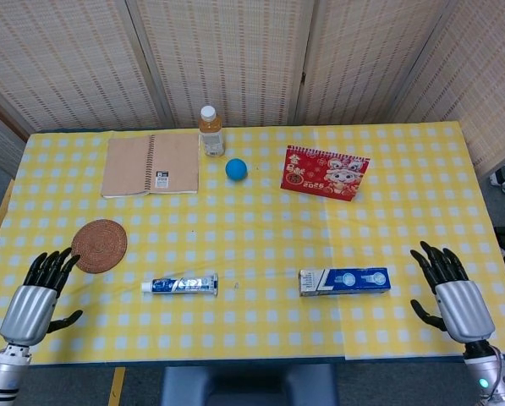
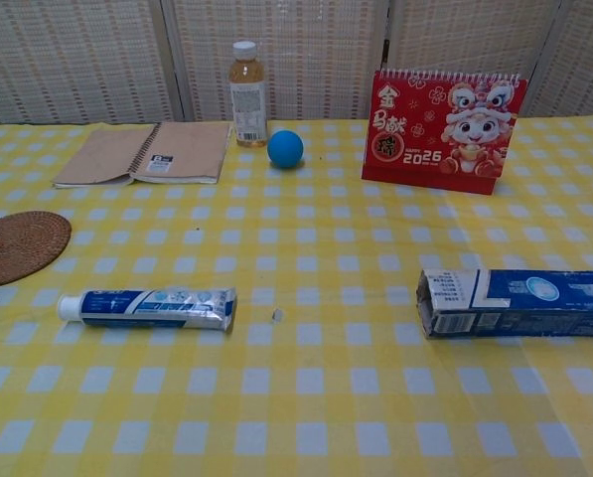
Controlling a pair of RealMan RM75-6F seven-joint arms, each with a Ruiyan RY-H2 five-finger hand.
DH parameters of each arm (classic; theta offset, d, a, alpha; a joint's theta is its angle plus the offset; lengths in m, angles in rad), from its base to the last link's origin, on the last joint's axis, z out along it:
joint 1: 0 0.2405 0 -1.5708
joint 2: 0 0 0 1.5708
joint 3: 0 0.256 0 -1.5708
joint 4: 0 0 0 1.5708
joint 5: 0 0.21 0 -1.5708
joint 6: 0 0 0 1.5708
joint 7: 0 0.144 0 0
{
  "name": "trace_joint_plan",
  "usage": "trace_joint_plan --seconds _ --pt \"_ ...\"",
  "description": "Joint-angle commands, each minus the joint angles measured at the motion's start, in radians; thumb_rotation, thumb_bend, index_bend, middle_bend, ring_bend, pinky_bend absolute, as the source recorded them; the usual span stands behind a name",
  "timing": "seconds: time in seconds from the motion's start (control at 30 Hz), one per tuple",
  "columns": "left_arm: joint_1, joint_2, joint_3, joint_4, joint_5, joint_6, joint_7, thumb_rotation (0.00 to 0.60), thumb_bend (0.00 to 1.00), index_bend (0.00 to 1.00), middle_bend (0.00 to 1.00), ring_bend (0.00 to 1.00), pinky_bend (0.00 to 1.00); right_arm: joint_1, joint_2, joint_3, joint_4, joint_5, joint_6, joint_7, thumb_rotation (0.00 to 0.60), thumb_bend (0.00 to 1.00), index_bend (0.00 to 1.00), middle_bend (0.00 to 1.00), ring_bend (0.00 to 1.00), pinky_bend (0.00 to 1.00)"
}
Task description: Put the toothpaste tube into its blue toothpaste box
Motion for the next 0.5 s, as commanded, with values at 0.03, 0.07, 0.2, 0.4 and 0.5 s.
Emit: trace_joint_plan --seconds 0.03,0.07,0.2,0.4,0.5 --pt "-0.024 0.012 -0.007 -0.02 0.02 -0.009 0.007 0.6 0.17 0.04 0.28 0.3 0.39 0.006 -0.006 0.001 0.001 0.006 -0.013 -0.008 0.6 0.34 0.0 0.0 0.0 0.0" --pt "-0.031 0.011 -0.013 -0.023 0.028 -0.007 0.008 0.6 0.17 0.07 0.39 0.42 0.52 0.008 -0.008 0.001 0.001 0.008 -0.018 -0.011 0.6 0.34 0.0 0.0 0.0 0.0" --pt "-0.071 -0.023 -0.032 -0.012 0.074 0.008 -0.065 0.6 0.17 0.3 0.88 0.87 0.93 0.013 -0.012 0.003 0.0 0.014 -0.027 -0.019 0.6 0.34 0.0 0.0 0.0 0.0" --pt "-0.134 -0.052 -0.02 -0.042 0.067 -0.104 -0.081 0.6 0.18 0.42 1.0 1.0 1.0 0.012 -0.013 0.007 0.0 0.02 -0.021 -0.018 0.6 0.34 0.0 0.0 0.0 0.0" --pt "-0.164 -0.058 -0.014 -0.085 0.02 -0.2 -0.05 0.6 0.18 0.43 1.0 1.0 1.0 0.011 -0.012 0.008 0.001 0.021 -0.02 -0.017 0.6 0.34 0.0 0.0 0.0 0.0"
